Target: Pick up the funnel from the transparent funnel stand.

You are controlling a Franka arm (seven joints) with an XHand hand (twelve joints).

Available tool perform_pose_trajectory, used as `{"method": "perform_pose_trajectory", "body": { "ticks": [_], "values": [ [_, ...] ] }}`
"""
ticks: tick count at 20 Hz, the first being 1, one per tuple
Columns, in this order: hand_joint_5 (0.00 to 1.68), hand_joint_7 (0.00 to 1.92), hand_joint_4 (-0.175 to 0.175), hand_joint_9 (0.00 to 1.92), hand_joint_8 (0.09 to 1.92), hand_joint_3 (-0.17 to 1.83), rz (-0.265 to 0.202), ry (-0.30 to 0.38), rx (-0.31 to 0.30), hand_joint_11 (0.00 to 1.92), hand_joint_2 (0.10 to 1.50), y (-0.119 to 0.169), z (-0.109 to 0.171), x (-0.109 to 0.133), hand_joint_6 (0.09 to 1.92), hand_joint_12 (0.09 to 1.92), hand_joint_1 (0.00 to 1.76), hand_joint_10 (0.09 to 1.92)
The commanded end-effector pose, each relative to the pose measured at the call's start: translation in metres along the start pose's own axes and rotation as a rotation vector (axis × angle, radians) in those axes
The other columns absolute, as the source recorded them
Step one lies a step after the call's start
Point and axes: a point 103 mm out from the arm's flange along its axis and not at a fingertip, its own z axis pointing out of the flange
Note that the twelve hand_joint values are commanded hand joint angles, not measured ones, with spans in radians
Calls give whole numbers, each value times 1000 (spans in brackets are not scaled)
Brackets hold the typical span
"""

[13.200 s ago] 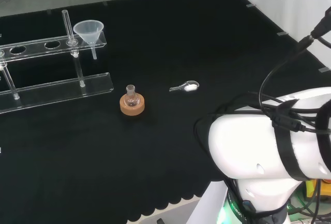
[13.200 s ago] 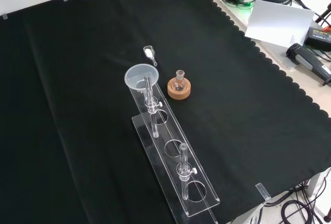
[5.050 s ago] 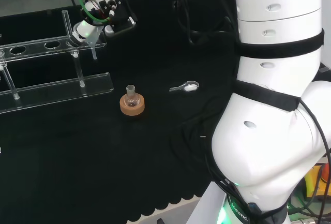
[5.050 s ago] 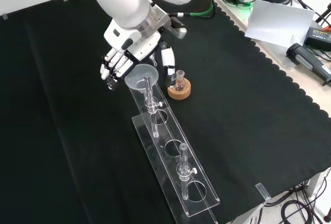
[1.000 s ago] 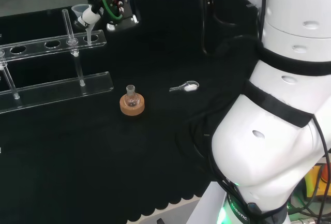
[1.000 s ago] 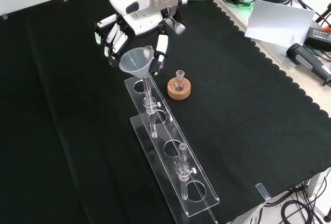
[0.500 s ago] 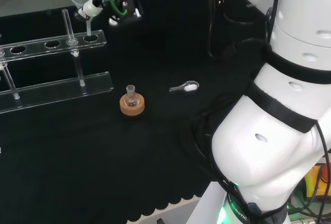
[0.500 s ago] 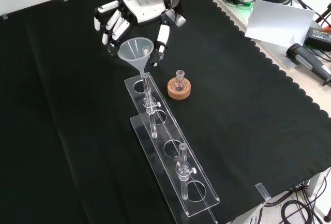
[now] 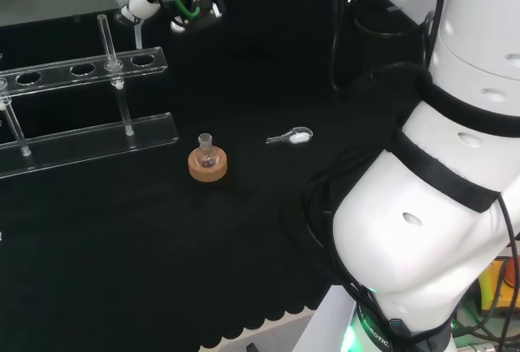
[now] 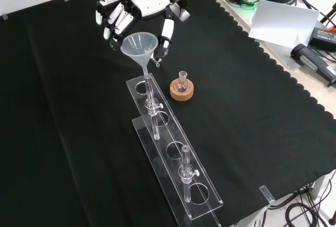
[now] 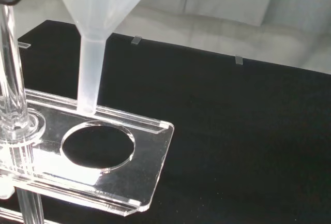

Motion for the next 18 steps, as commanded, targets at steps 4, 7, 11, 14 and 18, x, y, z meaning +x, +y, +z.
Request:
{"method": "perform_pose_trajectory", "body": {
  "ticks": [4,7,11,14,18],
  "values": [
    [687,1075,47,736,467,157,-9,-9,-2,0,689,-2,-4,0,593,1302,803,383],
    [683,1078,48,739,465,177,-13,-8,-5,0,680,-3,-4,0,607,1302,804,377],
    [676,1084,48,743,461,211,-28,-16,0,0,665,-3,-4,1,628,1303,804,368],
    [677,1085,49,744,461,217,-29,-21,-6,0,663,-2,-7,2,630,1303,804,367],
    [679,1086,50,745,460,223,-24,-21,-8,0,662,-3,-9,3,632,1303,805,366]
  ]
}}
